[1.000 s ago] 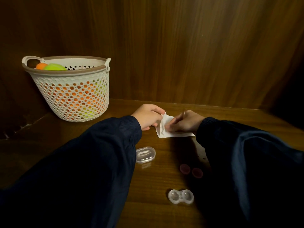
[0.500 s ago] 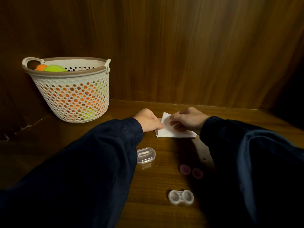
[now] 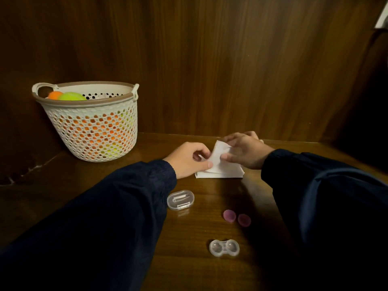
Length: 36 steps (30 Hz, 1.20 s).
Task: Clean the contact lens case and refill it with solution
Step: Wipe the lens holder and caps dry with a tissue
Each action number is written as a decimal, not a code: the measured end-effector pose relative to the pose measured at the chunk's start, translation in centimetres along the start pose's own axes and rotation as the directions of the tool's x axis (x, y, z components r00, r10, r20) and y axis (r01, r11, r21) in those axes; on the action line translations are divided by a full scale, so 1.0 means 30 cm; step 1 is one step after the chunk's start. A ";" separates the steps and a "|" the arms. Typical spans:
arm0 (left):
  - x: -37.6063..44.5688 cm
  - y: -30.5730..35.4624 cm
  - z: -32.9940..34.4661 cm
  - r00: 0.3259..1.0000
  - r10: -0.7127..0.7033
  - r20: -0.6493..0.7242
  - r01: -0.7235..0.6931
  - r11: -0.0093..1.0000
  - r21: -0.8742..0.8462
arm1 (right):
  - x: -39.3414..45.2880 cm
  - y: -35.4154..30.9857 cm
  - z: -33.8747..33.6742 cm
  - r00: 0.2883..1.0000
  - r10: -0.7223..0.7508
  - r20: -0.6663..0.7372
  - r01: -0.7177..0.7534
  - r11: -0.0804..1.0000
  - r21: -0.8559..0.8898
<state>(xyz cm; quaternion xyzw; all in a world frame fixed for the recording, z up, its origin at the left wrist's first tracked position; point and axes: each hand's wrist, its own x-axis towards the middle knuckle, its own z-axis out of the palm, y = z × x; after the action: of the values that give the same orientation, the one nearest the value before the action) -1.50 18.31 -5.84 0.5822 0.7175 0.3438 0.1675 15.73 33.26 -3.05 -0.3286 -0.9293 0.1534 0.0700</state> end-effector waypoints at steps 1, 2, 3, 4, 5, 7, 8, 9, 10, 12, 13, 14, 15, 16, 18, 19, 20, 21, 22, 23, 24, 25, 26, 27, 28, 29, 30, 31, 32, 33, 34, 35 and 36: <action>0.001 -0.006 0.005 0.999 -0.038 0.032 0.037 0.999 0.028 | -0.005 0.003 0.001 1.000 0.014 -0.001 -0.014 0.994 0.112; 0.002 -0.012 0.011 0.995 -0.080 0.060 0.076 0.995 0.069 | -0.010 0.004 0.003 0.999 0.033 0.016 -0.036 0.972 0.232; 0.005 -0.019 0.020 0.990 -0.118 0.074 0.110 0.988 0.105 | -0.017 0.000 0.005 0.998 0.043 0.041 -0.053 0.951 0.304; 0.009 -0.024 0.029 0.987 -0.143 0.075 0.133 0.983 0.125 | -0.025 -0.005 0.005 0.998 0.038 0.049 -0.052 0.949 0.311; 0.013 -0.029 0.038 0.985 -0.160 0.069 0.150 0.980 0.133 | -0.033 -0.008 0.007 0.998 0.030 0.046 -0.042 0.955 0.292; 0.024 -0.031 0.052 0.979 -0.196 0.059 0.184 0.970 0.159 | -0.042 -0.005 0.011 0.999 0.021 0.029 -0.028 0.955 0.296; 0.029 -0.029 0.057 0.975 -0.216 0.062 0.201 0.962 0.185 | -0.044 -0.001 0.013 1.000 0.018 0.025 -0.025 0.946 0.323; 0.033 -0.027 0.060 0.971 -0.230 0.067 0.211 0.954 0.214 | -0.044 0.007 0.014 1.000 0.013 0.027 -0.022 0.931 0.364; 0.037 -0.026 0.063 0.970 -0.234 0.072 0.212 0.950 0.229 | -0.046 0.013 0.012 0.999 0.011 0.036 -0.026 0.905 0.425; 0.042 -0.026 0.063 0.971 -0.226 0.077 0.205 0.955 0.217 | -0.048 0.014 0.003 0.998 0.020 0.064 -0.054 0.804 0.592; 0.043 -0.027 0.063 0.972 -0.222 0.073 0.203 0.956 0.213 | -0.044 0.017 0.000 0.997 0.029 0.067 -0.067 0.742 0.667; 0.045 -0.029 0.064 0.973 -0.220 0.067 0.202 0.956 0.215 | -0.039 0.019 -0.004 0.997 0.044 0.062 -0.075 0.684 0.726; 0.045 -0.031 0.063 0.973 -0.222 0.060 0.205 0.955 0.215 | -0.035 0.022 -0.007 0.997 0.060 0.055 -0.080 0.643 0.762; 0.046 -0.032 0.063 0.973 -0.223 0.057 0.207 0.955 0.211 | -0.034 0.020 -0.011 0.996 0.072 0.048 -0.082 0.619 0.781; 0.051 -0.034 0.064 0.971 -0.230 0.063 0.212 0.953 0.215 | -0.028 0.027 -0.016 0.996 0.085 0.010 -0.059 0.599 0.799; 0.051 -0.035 0.065 0.970 -0.234 0.069 0.213 0.951 0.223 | -0.026 0.028 -0.019 0.994 0.105 -0.027 -0.040 0.589 0.807; 0.052 -0.037 0.066 0.969 -0.235 0.074 0.213 0.950 0.228 | -0.027 0.023 -0.023 0.989 0.134 -0.068 -0.022 0.576 0.817; 0.049 -0.036 0.066 0.969 -0.237 0.073 0.215 0.951 0.223 | -0.026 0.021 -0.026 0.979 0.168 -0.115 -0.002 0.571 0.821; 0.046 -0.035 0.067 0.969 -0.236 0.067 0.217 0.953 0.211 | -0.026 0.016 -0.033 0.968 0.197 -0.157 0.018 0.567 0.824; 0.039 -0.027 0.065 0.970 -0.236 0.063 0.219 0.954 0.204 | -0.027 0.014 -0.039 0.958 0.216 -0.190 0.032 0.574 0.818; 0.033 -0.016 0.061 0.970 -0.236 0.059 0.219 0.953 0.210 | -0.032 0.009 -0.047 0.950 0.230 -0.213 0.042 0.580 0.813; 0.024 0.001 0.056 0.969 -0.242 0.057 0.223 0.947 0.233 | -0.037 0.007 -0.057 0.944 0.240 -0.228 0.049 0.580 0.813; 0.014 0.018 0.049 0.966 -0.253 0.059 0.229 0.936 0.267 | -0.046 0.001 -0.071 0.939 0.253 -0.234 0.052 0.567 0.822; 0.000 0.040 0.039 0.962 -0.265 0.061 0.237 0.926 0.294 | -0.056 -0.002 -0.084 0.936 0.267 -0.229 0.044 0.555 0.831; -0.017 0.065 0.026 0.962 -0.267 0.058 0.238 0.924 0.301 | -0.071 -0.011 -0.094 0.936 0.280 -0.215 0.032 0.540 0.841; -0.038 0.091 0.011 0.965 -0.255 0.060 0.230 0.936 0.267 | -0.089 -0.021 -0.106 0.938 0.286 -0.196 0.015 0.532 0.847; -0.058 0.113 -0.005 0.971 -0.230 0.068 0.215 0.960 0.179 | -0.106 -0.030 -0.119 0.938 0.297 -0.177 -0.002 0.517 0.856; -0.074 0.126 -0.017 0.976 -0.204 0.082 0.202 0.979 0.023 | -0.115 -0.034 -0.125 0.938 0.310 -0.158 -0.020 0.501 0.865; -0.120 0.157 -0.038 0.983 -0.165 0.083 0.177 0.971 -0.162 | -0.159 -0.054 -0.139 0.939 0.310 -0.151 -0.019 0.485 0.874; -0.166 0.186 -0.056 0.989 -0.128 0.078 0.146 0.934 -0.326 | -0.197 -0.070 -0.149 0.943 0.299 -0.143 -0.021 0.484 0.875; -0.188 0.197 -0.063 0.992 -0.107 0.069 0.126 0.883 -0.453 | -0.212 -0.075 -0.150 0.948 0.293 -0.123 -0.033 0.476 0.879; -0.215 0.211 -0.072 0.994 -0.096 0.047 0.107 0.845 -0.523 | -0.240 -0.083 -0.154 0.954 0.281 -0.104 -0.048 0.484 0.874; -0.255 0.232 -0.081 0.996 -0.089 0.018 0.084 0.828 -0.554 | -0.282 -0.094 -0.156 0.960 0.265 -0.088 -0.055 0.489 0.870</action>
<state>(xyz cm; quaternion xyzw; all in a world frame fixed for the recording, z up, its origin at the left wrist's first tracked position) 4.00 10.91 -0.56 0.4744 0.6133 0.5313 0.3413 21.70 26.96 2.06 -0.3498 -0.6815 0.5648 0.3068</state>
